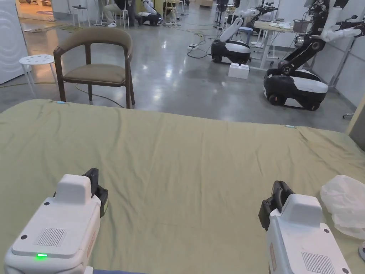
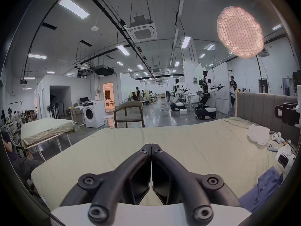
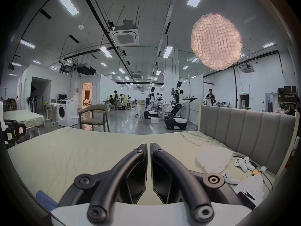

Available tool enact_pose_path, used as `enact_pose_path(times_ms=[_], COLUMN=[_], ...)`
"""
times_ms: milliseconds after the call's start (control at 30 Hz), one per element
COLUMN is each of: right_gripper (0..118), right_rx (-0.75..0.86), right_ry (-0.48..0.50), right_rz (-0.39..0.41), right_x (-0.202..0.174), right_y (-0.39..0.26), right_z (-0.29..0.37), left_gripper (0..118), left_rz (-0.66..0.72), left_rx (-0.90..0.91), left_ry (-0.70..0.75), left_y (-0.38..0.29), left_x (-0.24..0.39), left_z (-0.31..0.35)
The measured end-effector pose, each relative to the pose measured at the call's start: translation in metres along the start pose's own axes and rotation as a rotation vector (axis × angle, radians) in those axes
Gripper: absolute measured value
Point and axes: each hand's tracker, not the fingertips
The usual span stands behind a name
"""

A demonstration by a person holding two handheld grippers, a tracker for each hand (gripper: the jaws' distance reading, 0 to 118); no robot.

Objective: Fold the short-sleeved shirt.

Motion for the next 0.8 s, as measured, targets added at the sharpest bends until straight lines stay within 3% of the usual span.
enact_pose_path(times_ms=[200,433,733,800], right_gripper=[0,0,0,0], right_rx=[-0.01,-0.068,-0.151,-0.164], right_ry=[0.037,0.067,0.09,0.096], right_rz=[0.012,0.039,0.063,0.069], right_x=[-0.005,-0.002,-0.004,-0.005], right_y=[-0.001,-0.008,-0.026,-0.03], right_z=[0.002,0.001,-0.002,-0.003], left_gripper=[0,0,1,18], left_rz=[0.021,0.097,0.433,0.532], left_rx=[-0.032,-0.442,-0.814,-0.874], left_ry=[-0.052,-0.29,-0.455,-0.482], left_y=[-0.002,-0.044,-0.144,-0.16], left_x=[-0.024,-0.096,-0.179,-0.188], left_z=[0.006,0.001,-0.024,-0.028])
